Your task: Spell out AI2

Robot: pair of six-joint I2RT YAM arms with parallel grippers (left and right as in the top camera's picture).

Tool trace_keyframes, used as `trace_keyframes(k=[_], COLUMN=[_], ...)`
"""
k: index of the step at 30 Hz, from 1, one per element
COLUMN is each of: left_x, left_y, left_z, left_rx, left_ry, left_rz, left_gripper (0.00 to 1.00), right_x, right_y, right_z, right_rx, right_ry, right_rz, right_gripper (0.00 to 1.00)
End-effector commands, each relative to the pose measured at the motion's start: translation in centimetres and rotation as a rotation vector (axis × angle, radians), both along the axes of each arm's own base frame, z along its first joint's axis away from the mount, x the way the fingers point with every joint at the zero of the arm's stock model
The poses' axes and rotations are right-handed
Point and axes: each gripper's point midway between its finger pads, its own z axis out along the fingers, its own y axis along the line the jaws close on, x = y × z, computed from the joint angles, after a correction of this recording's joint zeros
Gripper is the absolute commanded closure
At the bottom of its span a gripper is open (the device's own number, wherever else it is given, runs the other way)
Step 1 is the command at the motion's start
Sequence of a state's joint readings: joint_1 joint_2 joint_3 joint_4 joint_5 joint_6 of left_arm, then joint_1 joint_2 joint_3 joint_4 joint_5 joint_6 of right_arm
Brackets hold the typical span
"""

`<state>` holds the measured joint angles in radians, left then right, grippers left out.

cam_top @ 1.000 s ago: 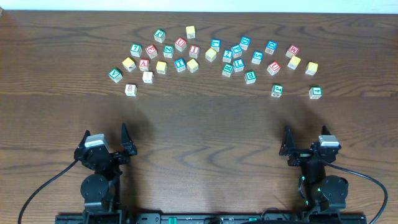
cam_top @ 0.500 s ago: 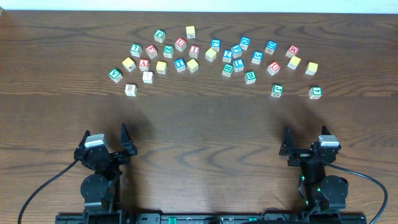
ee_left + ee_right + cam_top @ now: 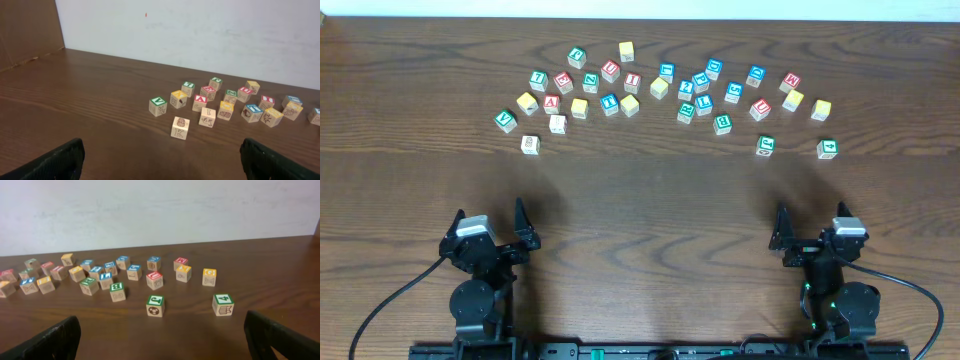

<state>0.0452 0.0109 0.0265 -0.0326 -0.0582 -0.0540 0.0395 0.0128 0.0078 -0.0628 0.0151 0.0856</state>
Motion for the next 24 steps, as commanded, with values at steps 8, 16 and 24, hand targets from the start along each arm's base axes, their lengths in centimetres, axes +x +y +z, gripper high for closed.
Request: trace_keyframes(k=[8, 16, 24], left_x=[-0.08, -0.08, -0.08], left_y=[0.19, 0.19, 0.19], left_z=[-1.77, -1.77, -1.77], left_rx=[0.007, 0.007, 0.007], left_ry=[0.051, 0.051, 0.051], left_rz=[0.008, 0.008, 0.008], left_gripper=[0.02, 0.02, 0.02], right_x=[0.00, 0.00, 0.02], right_y=[-0.37, -0.37, -0.37], right_z=[-0.33, -0.31, -0.12], right_rx=[-0.015, -0.015, -0.015], right_ry=[0.011, 0.010, 0.002], right_rz=[-0.019, -0.019, -0.019], right_gripper=[0.01, 0.01, 0.01])
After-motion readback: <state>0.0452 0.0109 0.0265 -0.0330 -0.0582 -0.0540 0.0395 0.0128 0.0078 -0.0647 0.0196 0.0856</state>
